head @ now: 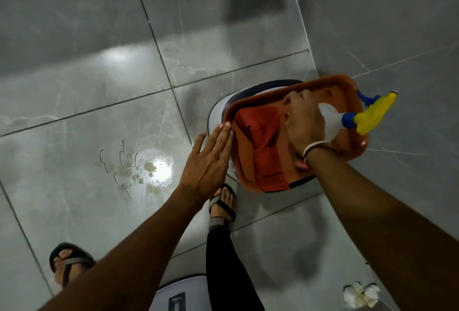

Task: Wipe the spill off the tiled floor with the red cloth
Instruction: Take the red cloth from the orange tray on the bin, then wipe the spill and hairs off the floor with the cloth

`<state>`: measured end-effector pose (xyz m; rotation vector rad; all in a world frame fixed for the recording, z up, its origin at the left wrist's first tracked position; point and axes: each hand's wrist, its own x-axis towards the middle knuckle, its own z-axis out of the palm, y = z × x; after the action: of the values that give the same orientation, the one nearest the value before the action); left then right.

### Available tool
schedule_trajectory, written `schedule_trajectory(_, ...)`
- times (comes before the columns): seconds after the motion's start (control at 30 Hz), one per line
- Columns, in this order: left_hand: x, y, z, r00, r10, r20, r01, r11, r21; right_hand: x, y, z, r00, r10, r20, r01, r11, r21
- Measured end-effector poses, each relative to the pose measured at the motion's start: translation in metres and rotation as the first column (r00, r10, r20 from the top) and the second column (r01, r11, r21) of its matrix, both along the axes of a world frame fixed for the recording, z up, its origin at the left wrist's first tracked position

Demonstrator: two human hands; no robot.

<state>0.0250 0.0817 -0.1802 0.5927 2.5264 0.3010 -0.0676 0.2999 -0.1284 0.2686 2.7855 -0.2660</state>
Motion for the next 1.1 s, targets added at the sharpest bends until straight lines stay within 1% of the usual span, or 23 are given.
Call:
schedule_trajectory(0.03, 0.001, 0.001, -0.001, 1.000, 0.013, 0.003, -0.013, 1.000, 0.010, 0.012, -0.006, -0.004, 0.991, 0.086, -0.106, -0.082, 0.996, 0.034)
schedule_trajectory(0.07, 0.002, 0.002, -0.002, 1.000, 0.022, 0.004, -0.023, 1.000, 0.018, 0.025, -0.012, -0.009, 0.970, 0.149, -0.193, -0.147, 0.989, 0.025)
schedule_trajectory(0.1, 0.003, 0.003, -0.003, 1.000, 0.028, -0.001, -0.028, 0.999, 0.025, 0.040, -0.019, -0.016, 0.951, 0.195, -0.240, -0.201, 0.980, 0.000)
schedule_trajectory(0.13, 0.005, 0.002, -0.005, 0.999, 0.033, -0.008, -0.032, 0.999, 0.031, 0.055, -0.024, -0.024, 0.947, 0.230, -0.226, -0.242, 0.970, -0.025)
schedule_trajectory(0.2, 0.007, 0.000, -0.008, 0.999, 0.035, -0.025, -0.034, 0.999, 0.042, 0.079, -0.026, -0.043, 0.956, 0.284, -0.076, -0.288, 0.957, -0.047)
schedule_trajectory(0.27, 0.011, -0.006, -0.012, 0.996, 0.053, -0.066, -0.051, 0.998, 0.042, 0.094, -0.023, -0.062, 0.957, 0.286, 0.056, -0.281, 0.956, -0.082)
schedule_trajectory(0.3, 0.013, -0.012, -0.013, 0.993, 0.081, -0.089, -0.077, 0.996, 0.053, 0.098, -0.023, -0.069, 0.960, 0.271, 0.066, -0.262, 0.957, -0.126)
schedule_trajectory(0.33, 0.017, -0.019, -0.013, 0.987, 0.114, -0.114, -0.106, 0.992, 0.070, 0.101, -0.025, -0.074, 0.970, 0.240, 0.038, -0.229, 0.957, -0.180)
schedule_trajectory(0.4, 0.030, -0.035, -0.014, 0.973, 0.164, -0.162, -0.150, 0.984, 0.098, 0.103, -0.034, -0.070, 0.995, 0.088, -0.053, -0.099, 0.956, -0.277)
schedule_trajectory(0.47, 0.048, -0.059, -0.015, 0.968, 0.190, -0.165, -0.174, 0.979, 0.106, 0.106, -0.049, -0.055, 0.987, -0.082, -0.140, 0.027, 0.933, -0.358)
schedule_trajectory(0.5, 0.059, -0.073, -0.015, 0.968, 0.201, -0.151, -0.188, 0.977, 0.098, 0.108, -0.060, -0.043, 0.974, -0.137, -0.180, 0.056, 0.917, -0.394)
schedule_trajectory(0.6, 0.091, -0.124, -0.020, 0.957, 0.270, -0.108, -0.266, 0.962, 0.053, 0.118, -0.103, -0.010, 0.919, -0.244, -0.311, 0.050, 0.852, -0.521)
schedule_trajectory(0.67, 0.115, -0.166, -0.033, 0.931, 0.328, -0.158, -0.327, 0.944, 0.038, 0.130, -0.139, -0.007, 0.897, -0.321, -0.303, 0.056, 0.764, -0.642)
schedule_trajectory(0.73, 0.134, -0.211, -0.058, 0.912, 0.350, -0.215, -0.357, 0.934, 0.005, 0.140, -0.172, -0.030, 0.893, -0.388, -0.227, 0.100, 0.663, -0.742)
schedule_trajectory(0.77, 0.143, -0.237, -0.076, 0.903, 0.371, -0.216, -0.386, 0.922, -0.026, 0.143, -0.189, -0.051, 0.886, -0.416, -0.206, 0.121, 0.636, -0.762)
schedule_trajectory(0.83, 0.162, -0.290, -0.123, 0.865, 0.449, -0.222, -0.477, 0.874, -0.092, 0.145, -0.224, -0.108, 0.872, -0.439, -0.219, 0.141, 0.652, -0.745)
schedule_trajectory(0.87, 0.171, -0.311, -0.145, 0.844, 0.484, -0.232, -0.519, 0.847, -0.118, 0.146, -0.236, -0.138, 0.878, -0.415, -0.240, 0.135, 0.694, -0.707)
schedule_trajectory(0.9, 0.183, -0.330, -0.170, 0.821, 0.519, -0.240, -0.558, 0.817, -0.142, 0.149, -0.246, -0.173, 0.913, -0.327, -0.243, 0.097, 0.753, -0.650)
schedule_trajectory(0.97, 0.210, -0.357, -0.217, 0.778, 0.561, -0.284, -0.617, 0.768, -0.172, 0.160, -0.257, -0.241, 0.991, -0.019, -0.135, -0.054, 0.855, -0.517)
schedule_trajectory(1.0, 0.224, -0.368, -0.240, 0.763, 0.566, -0.313, -0.632, 0.756, -0.173, 0.165, -0.257, -0.269, 0.988, 0.115, -0.106, -0.150, 0.886, -0.438)
schedule_trajectory(1.03, 0.235, -0.377, -0.259, 0.745, 0.571, -0.344, -0.647, 0.745, -0.165, 0.166, -0.255, -0.290, 0.970, 0.209, -0.126, -0.241, 0.899, -0.365)
schedule_trajectory(1.07, 0.246, -0.384, -0.279, 0.733, 0.568, -0.374, -0.652, 0.744, -0.149, 0.166, -0.253, -0.309, 0.950, 0.259, -0.173, -0.302, 0.901, -0.311)
schedule_trajectory(1.1, 0.255, -0.389, -0.296, 0.725, 0.558, -0.404, -0.650, 0.749, -0.130, 0.162, -0.254, -0.324, 0.941, 0.262, -0.212, -0.317, 0.903, -0.289)
